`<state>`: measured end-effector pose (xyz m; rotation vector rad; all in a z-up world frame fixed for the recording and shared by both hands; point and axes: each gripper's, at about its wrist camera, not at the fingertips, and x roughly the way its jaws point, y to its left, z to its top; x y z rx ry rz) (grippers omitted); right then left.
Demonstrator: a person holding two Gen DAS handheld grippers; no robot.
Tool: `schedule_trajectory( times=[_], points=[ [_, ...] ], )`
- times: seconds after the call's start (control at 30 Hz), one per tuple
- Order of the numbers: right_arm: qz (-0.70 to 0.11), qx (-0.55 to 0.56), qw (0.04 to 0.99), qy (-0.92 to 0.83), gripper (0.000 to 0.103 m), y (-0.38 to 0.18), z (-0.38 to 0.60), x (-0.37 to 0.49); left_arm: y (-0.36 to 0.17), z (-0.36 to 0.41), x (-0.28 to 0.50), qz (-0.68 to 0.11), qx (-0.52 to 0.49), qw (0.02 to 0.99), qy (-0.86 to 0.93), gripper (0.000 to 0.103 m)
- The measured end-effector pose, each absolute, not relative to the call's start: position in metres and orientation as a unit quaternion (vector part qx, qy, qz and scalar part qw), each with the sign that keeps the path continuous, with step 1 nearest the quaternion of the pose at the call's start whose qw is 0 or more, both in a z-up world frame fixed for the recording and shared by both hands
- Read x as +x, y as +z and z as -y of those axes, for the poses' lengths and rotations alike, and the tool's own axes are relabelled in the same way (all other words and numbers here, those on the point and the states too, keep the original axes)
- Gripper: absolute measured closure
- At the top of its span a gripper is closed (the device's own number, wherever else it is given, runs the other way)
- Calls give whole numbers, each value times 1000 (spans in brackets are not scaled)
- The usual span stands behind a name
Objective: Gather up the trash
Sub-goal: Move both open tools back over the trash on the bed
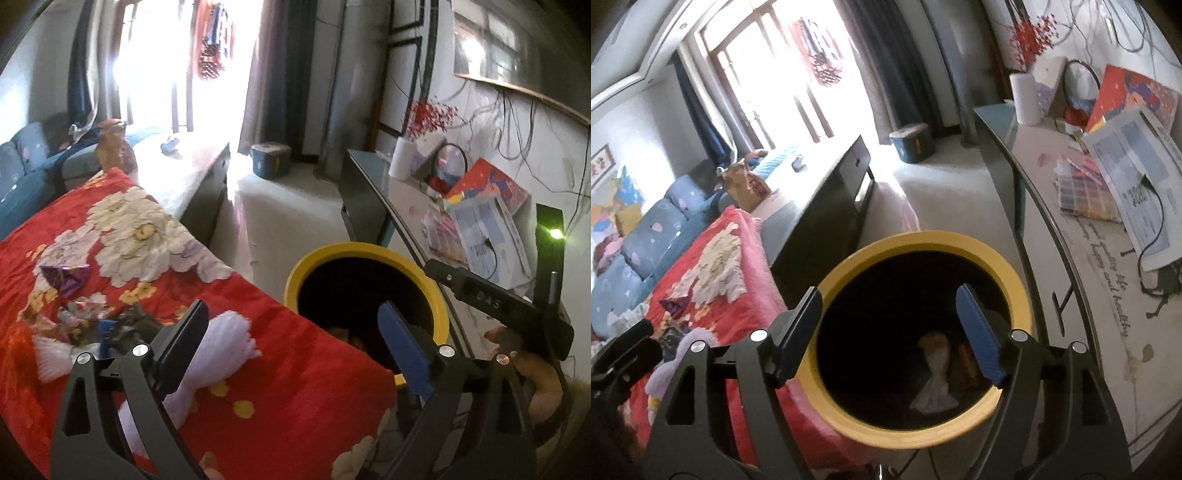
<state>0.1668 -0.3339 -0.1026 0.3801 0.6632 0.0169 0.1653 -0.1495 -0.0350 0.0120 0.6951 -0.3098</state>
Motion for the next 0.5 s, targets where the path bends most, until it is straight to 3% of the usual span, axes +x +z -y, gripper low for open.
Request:
schedule_trajectory(
  times=[0.5],
  points=[
    [-291,142,944,59,26,-70,287,148,-17,99,146,-310,-39,944,-108,12]
  ],
)
